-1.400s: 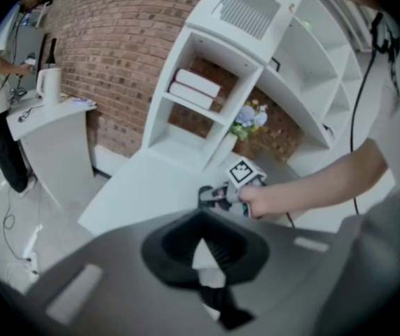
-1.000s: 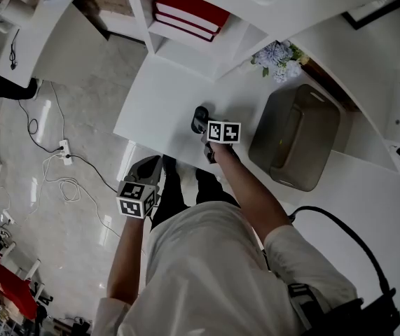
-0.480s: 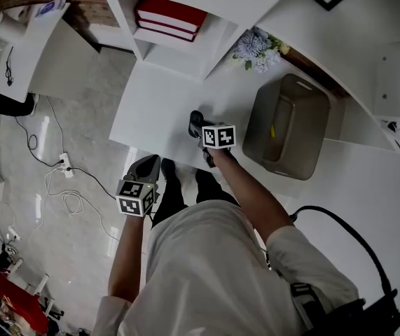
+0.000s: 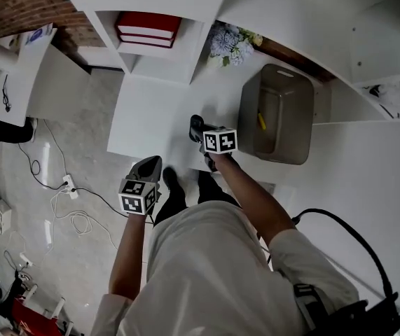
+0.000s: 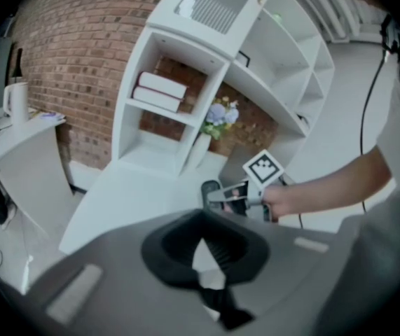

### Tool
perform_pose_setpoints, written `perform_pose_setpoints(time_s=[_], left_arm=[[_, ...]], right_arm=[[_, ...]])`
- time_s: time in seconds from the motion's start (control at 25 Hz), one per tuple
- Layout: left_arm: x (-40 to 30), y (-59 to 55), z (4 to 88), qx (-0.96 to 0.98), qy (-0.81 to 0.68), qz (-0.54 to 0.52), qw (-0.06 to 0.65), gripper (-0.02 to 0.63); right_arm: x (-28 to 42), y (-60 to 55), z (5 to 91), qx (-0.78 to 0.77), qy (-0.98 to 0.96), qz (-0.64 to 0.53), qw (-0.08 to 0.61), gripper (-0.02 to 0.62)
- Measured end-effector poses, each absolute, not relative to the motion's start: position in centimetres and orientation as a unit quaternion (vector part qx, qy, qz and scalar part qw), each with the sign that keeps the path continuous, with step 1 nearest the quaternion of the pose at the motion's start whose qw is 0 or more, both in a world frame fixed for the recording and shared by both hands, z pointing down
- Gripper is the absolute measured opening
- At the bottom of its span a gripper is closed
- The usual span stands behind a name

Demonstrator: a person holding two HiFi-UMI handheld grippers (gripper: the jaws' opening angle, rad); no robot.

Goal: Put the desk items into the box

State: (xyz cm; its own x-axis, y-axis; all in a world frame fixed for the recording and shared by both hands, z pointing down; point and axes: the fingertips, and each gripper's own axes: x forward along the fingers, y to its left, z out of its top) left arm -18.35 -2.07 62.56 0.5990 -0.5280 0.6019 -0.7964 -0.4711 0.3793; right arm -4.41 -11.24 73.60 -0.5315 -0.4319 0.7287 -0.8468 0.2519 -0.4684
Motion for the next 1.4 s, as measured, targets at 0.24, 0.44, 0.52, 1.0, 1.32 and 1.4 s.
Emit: perform_pose_setpoints(time_s=[0.24, 0.44, 0.52, 1.0, 1.32, 1.4], left_arm=[[-17.7, -2.5, 61.7, 0.850, -0.371, 0.213, 0.307, 0.003], [-16.5, -2.6, 61.3, 0.865, -0.340, 0.217, 0.298, 0.004], [-15.9, -2.6, 61.0, 0.871, -0.327, 0.221, 0.291, 0.005], [-8.8, -3.4, 59.2, 0.890, -0.286, 0.223, 0.277, 0.005], [-4.4, -3.7, 57.9, 0.900, -0.266, 0.222, 0.265, 0.003], [-3.5, -3.9, 57.6, 0.902, -0.262, 0.221, 0.263, 0.005]], right_arm=[[-3.4, -10.4, 71.0, 0.446, -0.758, 0.430, 0.203, 0.121], [-2.2, -9.7, 67.7, 0.475, -0.757, 0.418, 0.163, 0.121], [-1.6, -9.4, 66.4, 0.484, -0.758, 0.412, 0.146, 0.121], [1.5, -6.8, 61.7, 0.482, -0.774, 0.393, 0.115, 0.121], [3.9, -5.9, 59.9, 0.482, -0.779, 0.391, 0.089, 0.121], [4.6, -6.0, 59.4, 0.484, -0.779, 0.390, 0.083, 0.121]])
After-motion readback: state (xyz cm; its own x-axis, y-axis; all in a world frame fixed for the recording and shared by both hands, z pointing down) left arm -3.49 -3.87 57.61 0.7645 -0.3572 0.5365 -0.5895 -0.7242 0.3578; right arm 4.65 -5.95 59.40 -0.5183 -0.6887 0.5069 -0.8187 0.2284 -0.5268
